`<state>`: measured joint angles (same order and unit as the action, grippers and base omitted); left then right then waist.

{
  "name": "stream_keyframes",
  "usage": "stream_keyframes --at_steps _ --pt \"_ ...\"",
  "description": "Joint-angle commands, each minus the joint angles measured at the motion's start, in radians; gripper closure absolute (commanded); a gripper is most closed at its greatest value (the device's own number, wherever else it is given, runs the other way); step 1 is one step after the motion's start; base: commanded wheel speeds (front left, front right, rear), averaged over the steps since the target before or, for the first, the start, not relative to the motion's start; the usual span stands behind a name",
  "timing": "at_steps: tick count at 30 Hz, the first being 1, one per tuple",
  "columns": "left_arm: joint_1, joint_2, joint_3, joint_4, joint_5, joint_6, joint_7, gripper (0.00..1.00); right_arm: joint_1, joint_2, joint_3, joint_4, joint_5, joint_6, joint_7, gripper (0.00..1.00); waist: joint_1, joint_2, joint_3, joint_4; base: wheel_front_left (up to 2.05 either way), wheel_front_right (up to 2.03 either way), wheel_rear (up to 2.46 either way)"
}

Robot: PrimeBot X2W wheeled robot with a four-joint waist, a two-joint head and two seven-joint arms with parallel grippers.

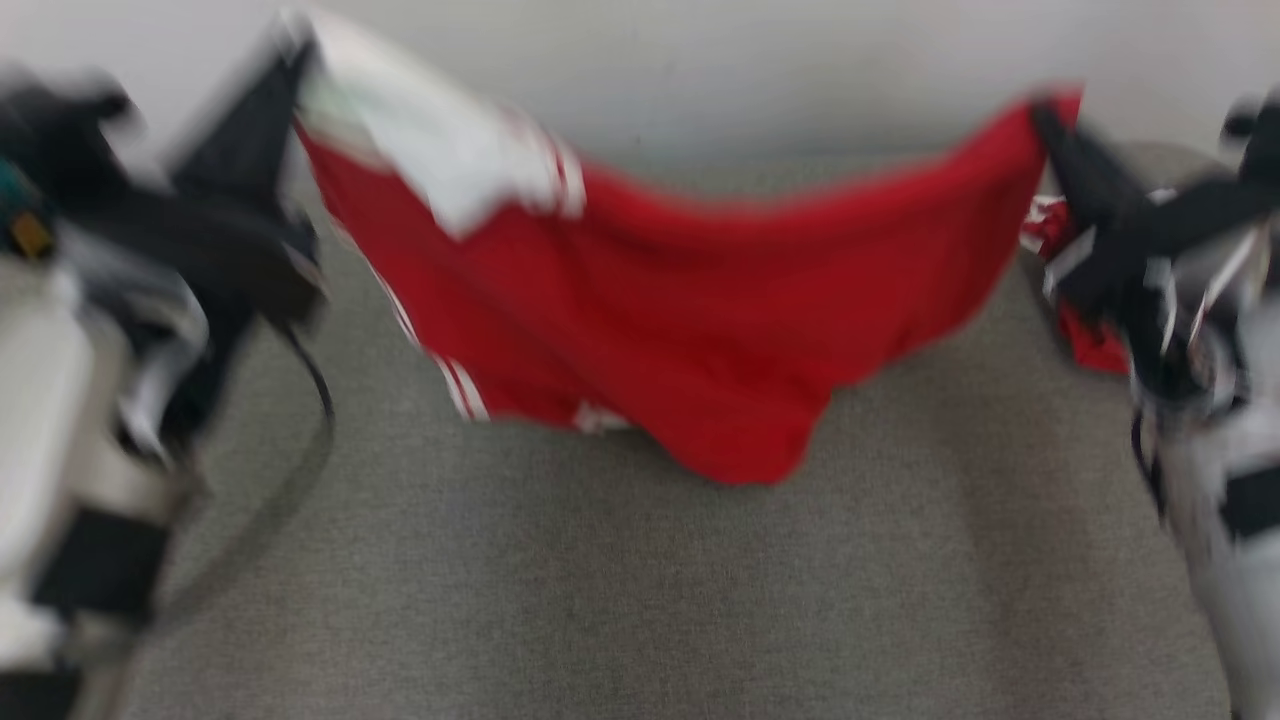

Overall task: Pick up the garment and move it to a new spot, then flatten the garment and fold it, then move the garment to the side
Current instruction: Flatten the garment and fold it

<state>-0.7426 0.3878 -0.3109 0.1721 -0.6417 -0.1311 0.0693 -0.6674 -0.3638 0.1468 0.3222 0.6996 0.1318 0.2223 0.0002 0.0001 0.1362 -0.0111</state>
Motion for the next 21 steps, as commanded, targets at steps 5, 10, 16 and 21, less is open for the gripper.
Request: stream_keyframes --at_steps 5,10,16,21 --pt "-0.39 0.031 0.012 0.19 -0.047 0.001 0.076 1.0 -0.433 0.078 -0.005 0.215 -0.009 -0.002 0.035 1.0 -0.0002 -0.0001 0.212 -0.036 0.0 0.0 0.0" --pt "-0.734 0.017 0.033 0.387 -0.027 0.005 0.081 1.0 -0.785 0.143 -0.058 0.447 -0.073 -0.002 -0.014 1.0 -0.0002 -0.0001 0.301 -0.052 0.0 0.0 0.0" --pt "-1.053 -0.016 -0.025 0.577 0.038 0.003 0.045 1.0 -1.086 0.173 -0.154 0.671 -0.141 -0.002 -0.109 1.0 -0.0002 -0.0001 0.342 -0.042 0.0 0.0 0.0" --pt "-1.226 -0.063 -0.049 0.692 0.061 0.002 -0.012 1.0 -1.234 0.178 -0.187 0.786 -0.212 -0.002 -0.198 1.0 -0.0002 -0.0001 0.381 -0.039 0.0 0.0 0.0"
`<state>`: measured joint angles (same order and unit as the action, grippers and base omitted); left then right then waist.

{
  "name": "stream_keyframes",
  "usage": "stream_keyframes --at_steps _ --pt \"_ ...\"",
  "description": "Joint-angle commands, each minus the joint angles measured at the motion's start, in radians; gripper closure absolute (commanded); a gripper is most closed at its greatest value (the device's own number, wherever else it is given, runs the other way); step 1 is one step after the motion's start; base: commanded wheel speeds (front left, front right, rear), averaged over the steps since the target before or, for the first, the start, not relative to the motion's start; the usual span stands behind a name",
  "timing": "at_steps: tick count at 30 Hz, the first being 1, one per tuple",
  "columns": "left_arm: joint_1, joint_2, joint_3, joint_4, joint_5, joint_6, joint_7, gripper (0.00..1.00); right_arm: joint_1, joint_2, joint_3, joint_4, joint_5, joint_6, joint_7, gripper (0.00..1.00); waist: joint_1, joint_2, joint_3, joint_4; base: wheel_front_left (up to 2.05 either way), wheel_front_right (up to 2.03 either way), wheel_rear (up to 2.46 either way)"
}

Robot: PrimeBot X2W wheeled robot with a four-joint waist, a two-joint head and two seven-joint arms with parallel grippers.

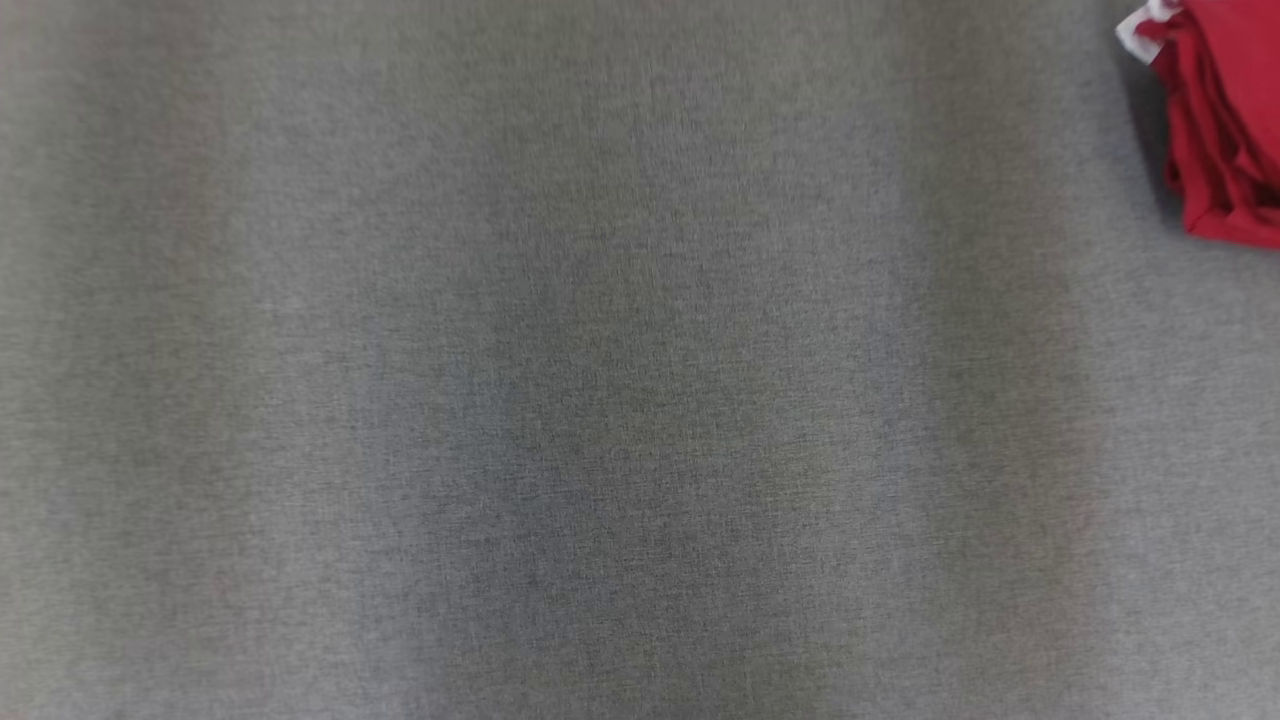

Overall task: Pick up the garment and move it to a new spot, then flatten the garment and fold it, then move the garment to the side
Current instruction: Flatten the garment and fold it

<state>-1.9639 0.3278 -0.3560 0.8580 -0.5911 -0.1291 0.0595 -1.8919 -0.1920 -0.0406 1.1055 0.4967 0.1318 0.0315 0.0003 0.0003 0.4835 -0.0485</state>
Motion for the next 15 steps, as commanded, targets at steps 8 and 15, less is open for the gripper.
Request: stream_keyframes --at_steps 8,15 --pt "-0.073 -0.025 -0.024 0.141 -0.022 -0.001 -0.105 1.0 -0.091 0.036 0.035 0.083 -0.04 -0.002 -0.075 1.0 -0.0003 -0.0003 0.132 0.004 0.0 0.0 0.0" --pt "0.104 -0.017 -0.091 0.062 -0.1 -0.001 -0.241 1.0 0.09 0.037 0.164 -0.038 0.055 -0.002 -0.083 1.0 -0.0003 -0.0003 0.115 0.026 0.0 0.0 0.0"
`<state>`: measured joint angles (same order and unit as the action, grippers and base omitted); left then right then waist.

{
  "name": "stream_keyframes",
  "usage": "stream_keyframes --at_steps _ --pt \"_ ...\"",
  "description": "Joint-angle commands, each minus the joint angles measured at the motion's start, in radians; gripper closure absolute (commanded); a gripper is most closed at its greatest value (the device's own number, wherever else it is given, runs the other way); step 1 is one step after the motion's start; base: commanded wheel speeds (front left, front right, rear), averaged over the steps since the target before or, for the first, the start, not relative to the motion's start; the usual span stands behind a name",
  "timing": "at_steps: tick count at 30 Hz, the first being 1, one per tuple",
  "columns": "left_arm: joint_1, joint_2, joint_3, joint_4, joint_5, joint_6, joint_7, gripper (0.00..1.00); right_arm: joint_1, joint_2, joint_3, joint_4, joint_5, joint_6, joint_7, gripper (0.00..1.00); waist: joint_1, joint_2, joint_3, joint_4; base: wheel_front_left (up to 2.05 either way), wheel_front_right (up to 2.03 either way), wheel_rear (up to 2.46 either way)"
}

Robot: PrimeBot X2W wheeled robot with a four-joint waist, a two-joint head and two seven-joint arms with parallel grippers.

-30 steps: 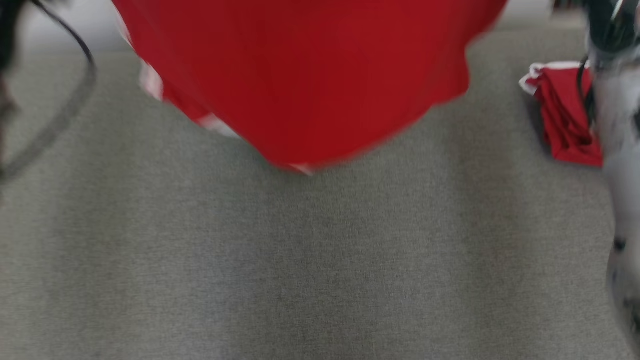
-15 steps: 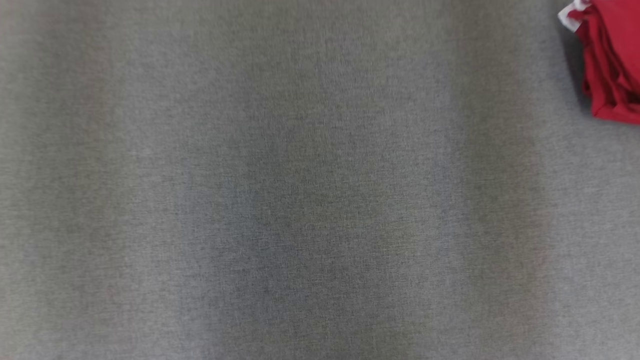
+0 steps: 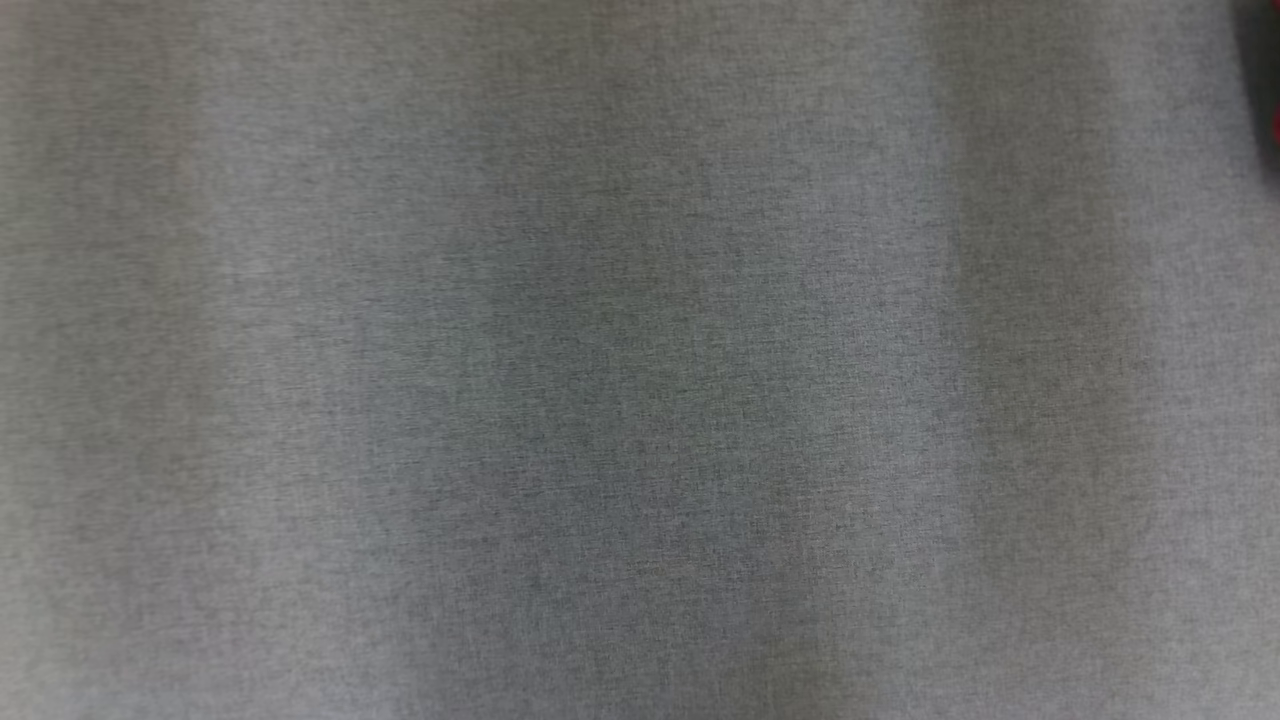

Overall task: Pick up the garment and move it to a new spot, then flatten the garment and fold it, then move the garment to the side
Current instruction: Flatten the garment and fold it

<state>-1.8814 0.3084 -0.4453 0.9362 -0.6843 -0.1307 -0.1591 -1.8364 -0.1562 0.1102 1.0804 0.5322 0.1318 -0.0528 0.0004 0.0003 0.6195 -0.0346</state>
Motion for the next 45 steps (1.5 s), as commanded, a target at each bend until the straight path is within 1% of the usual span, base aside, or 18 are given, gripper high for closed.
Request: stream_keyframes --at_steps 1,3,4,6,7,10,13,15,18,19,21,24,25,29,33,37,39,45 --pt "0.072 0.006 0.0 -0.036 -0.042 0.001 -0.041 1.0 0.088 -0.02 0.042 -0.049 0.041 -0.002 0.006 1.0 -0.0004 -0.0003 -0.036 0.016 0.0 0.0 0.0" --pt "0.179 0.019 -0.025 -0.095 -0.069 0.001 -0.068 1.0 0.206 -0.057 0.081 -0.13 0.115 -0.002 0.016 1.0 -0.0004 -0.0003 -0.068 0.02 0.0 0.0 0.0" --pt "0.245 0.015 -0.017 -0.132 -0.107 0.001 -0.078 1.0 0.281 -0.072 0.092 -0.173 0.169 -0.002 0.023 1.0 -0.0004 -0.0003 -0.09 0.026 0.0 0.0 0.0" --pt "0.371 0.03 -0.006 -0.216 -0.127 0.001 -0.097 1.0 0.42 -0.114 0.1 -0.271 0.257 -0.002 0.03 1.0 -0.0004 -0.0003 -0.133 0.032 0.0 0.0 0.0" --pt "0.371 0.03 -0.006 -0.216 -0.127 0.001 -0.097 1.0 0.42 -0.114 0.1 -0.271 0.257 -0.002 0.03 1.0 -0.0004 -0.0003 -0.133 0.032 0.0 0.0 0.0" --pt "0.6 0.025 0.038 -0.363 -0.171 0.013 -0.105 1.0 0.65 -0.183 0.09 -0.408 0.373 -0.002 0.028 1.0 -0.0004 -0.0003 -0.202 0.043 0.0 0.0 0.0" --pt "0.827 0.017 0.07 -0.555 -0.196 0.069 -0.106 1.0 0.872 -0.223 0.084 -0.523 0.442 -0.002 0.041 1.0 -0.0004 -0.0003 -0.253 0.051 0.0 0.0 0.0" --pt "0.965 0.019 0.103 -0.686 -0.215 0.113 -0.106 1.0 0.994 -0.237 0.077 -0.605 0.459 -0.002 0.036 1.0 -0.0004 -0.0003 -0.282 0.053 0.0 0.0 0.0" --pt "1.159 0.027 0.128 -0.853 -0.202 0.182 -0.106 1.0 1.147 -0.23 0.083 -0.698 0.456 -0.002 0.044 1.0 -0.0004 -0.0003 -0.318 0.047 0.0 0.0 0.0" --pt "1.28 0.016 0.14 -0.929 -0.211 0.209 -0.106 1.0 1.233 -0.208 0.075 -0.731 0.459 -0.002 0.041 1.0 -0.0004 -0.0003 -0.347 0.046 0.0 0.0 0.0" --pt "1.405 0.0 0.139 -0.978 -0.226 0.23 -0.106 1.0 1.306 -0.206 0.089 -0.756 0.421 -0.002 0.047 1.0 -0.0004 -0.0003 -0.377 0.047 0.0 0.0 0.0" --pt "1.572 -0.03 0.114 -0.997 -0.224 0.239 -0.106 1.0 1.427 -0.203 0.074 -0.762 0.39 -0.002 0.033 1.0 -0.0004 -0.0003 -0.427 0.062 0.0 0.0 0.0" --pt "1.621 -0.055 0.118 -1.0 -0.228 0.242 -0.106 1.0 1.466 -0.207 0.077 -0.764 0.381 -0.002 0.031 1.0 -0.0004 -0.0003 -0.445 0.069 0.0 0.0 0.0" --pt "1.801 -0.119 0.125 -0.96 -0.234 0.224 -0.106 1.0 1.637 -0.189 0.031 -0.756 0.404 -0.002 0.014 1.0 -0.0004 -0.0003 -0.514 0.105 0.0 0.0 0.0" --pt "1.94 -0.182 0.165 -0.926 -0.252 0.198 -0.106 1.0 1.77 -0.174 -0.005 -0.76 0.39 -0.002 0.002 1.0 -0.0004 -0.0003 -0.572 0.118 0.0 0.0 0.0" --pt "2.056 -0.21 0.168 -0.903 -0.254 0.173 -0.106 1.0 1.866 -0.15 -0.049 -0.769 0.378 -0.002 0.014 1.0 -0.0004 -0.0003 -0.616 0.125 0.0 0.0 0.0" --pt "2.101 -0.216 0.163 -0.894 -0.25 0.172 -0.106 1.0 1.908 -0.139 -0.073 -0.773 0.367 -0.002 0.026 1.0 -0.0004 -0.0003 -0.627 0.128 0.0 0.0 0.0" --pt "2.155 -0.224 0.152 -0.853 -0.24 0.166 -0.106 1.0 1.985 -0.104 -0.148 -0.784 0.324 -0.002 0.071 1.0 -0.0004 -0.0003 -0.612 0.138 0.0 0.0 0.0"
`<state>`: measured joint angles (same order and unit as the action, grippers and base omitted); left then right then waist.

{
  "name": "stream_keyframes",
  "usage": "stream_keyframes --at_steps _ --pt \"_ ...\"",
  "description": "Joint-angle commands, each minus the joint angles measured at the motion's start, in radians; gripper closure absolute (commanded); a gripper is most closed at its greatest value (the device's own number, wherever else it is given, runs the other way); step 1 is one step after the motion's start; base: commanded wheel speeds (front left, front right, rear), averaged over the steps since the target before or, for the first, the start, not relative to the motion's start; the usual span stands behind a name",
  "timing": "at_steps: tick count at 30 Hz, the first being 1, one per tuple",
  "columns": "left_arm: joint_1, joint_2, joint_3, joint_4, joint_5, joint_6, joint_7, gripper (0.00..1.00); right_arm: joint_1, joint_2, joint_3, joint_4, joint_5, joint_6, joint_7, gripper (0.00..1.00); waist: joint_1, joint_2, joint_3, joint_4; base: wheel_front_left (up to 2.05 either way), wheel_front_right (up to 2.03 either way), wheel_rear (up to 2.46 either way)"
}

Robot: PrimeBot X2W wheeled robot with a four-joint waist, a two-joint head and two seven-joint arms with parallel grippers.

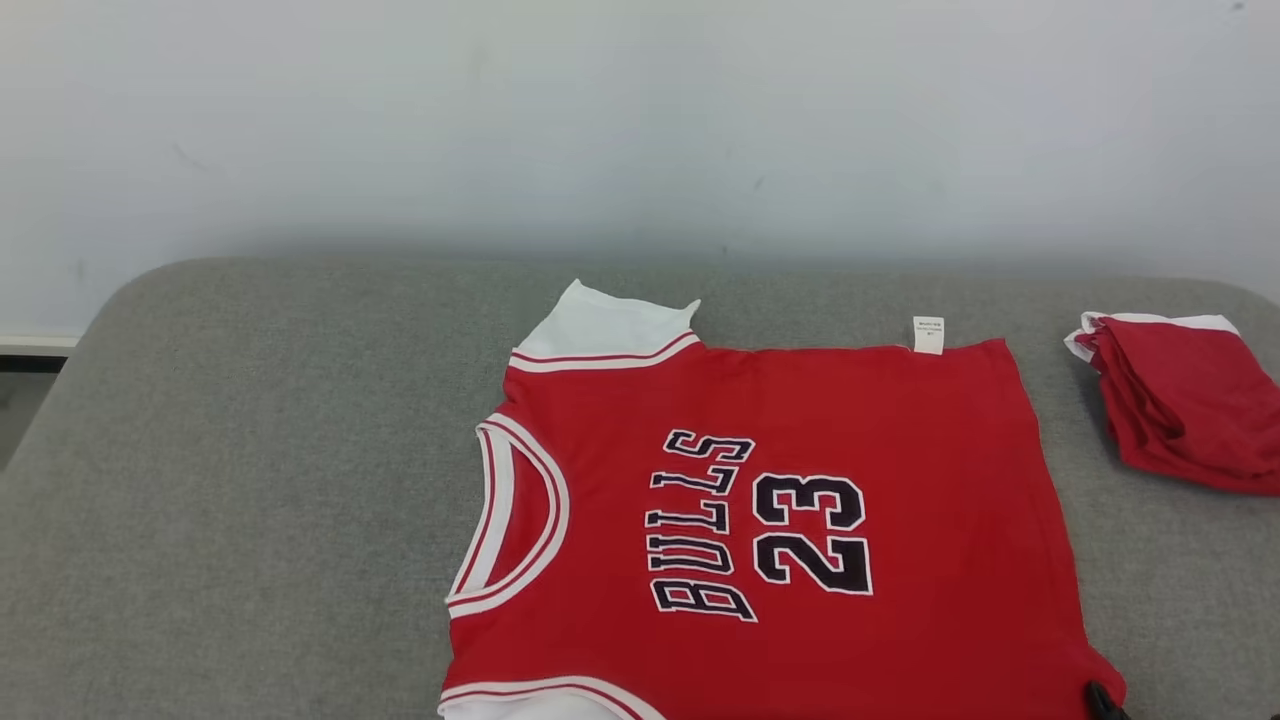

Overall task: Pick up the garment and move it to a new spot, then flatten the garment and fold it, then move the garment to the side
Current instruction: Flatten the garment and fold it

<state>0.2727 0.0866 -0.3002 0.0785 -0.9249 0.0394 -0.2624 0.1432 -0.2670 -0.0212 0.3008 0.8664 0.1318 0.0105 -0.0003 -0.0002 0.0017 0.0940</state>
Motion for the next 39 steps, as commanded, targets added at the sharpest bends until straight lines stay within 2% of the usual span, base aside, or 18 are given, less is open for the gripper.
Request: stream_keyframes --at_steps 1,8,17,22,28,38,39 --pt "-0.004 -0.004 0.011 0.012 -0.003 -0.011 -0.003 1.0 0.01 0.015 -0.03 -0.005 -0.018 -0.002 0.014 1.0 0.0003 0.0002 0.012 0.009 0.0 0.0 0.0" --pt "-0.071 -0.012 0.01 0.008 0.016 -0.044 -0.003 1.0 -0.007 0.054 -0.078 -0.044 -0.035 -0.002 0.078 1.0 0.0003 0.0002 0.037 -0.013 0.0 0.0 0.0" --pt "-0.293 0.055 0.013 0.003 0.066 -0.074 0.053 1.0 -0.146 0.099 -0.123 -0.106 -0.011 -0.002 0.215 1.0 0.0003 0.0002 0.092 -0.062 0.0 0.0 0.0" --pt "-0.442 0.07 0.019 0.116 0.072 -0.085 0.089 1.0 -0.261 0.12 -0.155 -0.041 -0.035 -0.002 0.291 1.0 0.0003 0.0002 0.11 -0.074 0.0 0.0 0.0" --pt "-0.592 0.072 0.003 0.298 0.093 -0.112 0.093 1.0 -0.397 0.125 -0.19 0.097 -0.108 -0.002 0.329 1.0 0.0003 0.0002 0.118 -0.073 0.0 0.0 0.0" --pt "-0.766 0.064 -0.047 0.59 0.129 -0.153 0.064 1.0 -0.56 0.108 -0.134 0.268 -0.22 -0.002 0.283 1.0 0.0003 0.0002 0.13 -0.069 0.0 0.0 0.0" --pt "-0.778 0.066 -0.052 0.611 0.135 -0.153 0.056 1.0 -0.57 0.107 -0.126 0.281 -0.227 -0.002 0.274 0.92 0.0003 0.0002 0.129 -0.069 0.0 0.0 0.0"
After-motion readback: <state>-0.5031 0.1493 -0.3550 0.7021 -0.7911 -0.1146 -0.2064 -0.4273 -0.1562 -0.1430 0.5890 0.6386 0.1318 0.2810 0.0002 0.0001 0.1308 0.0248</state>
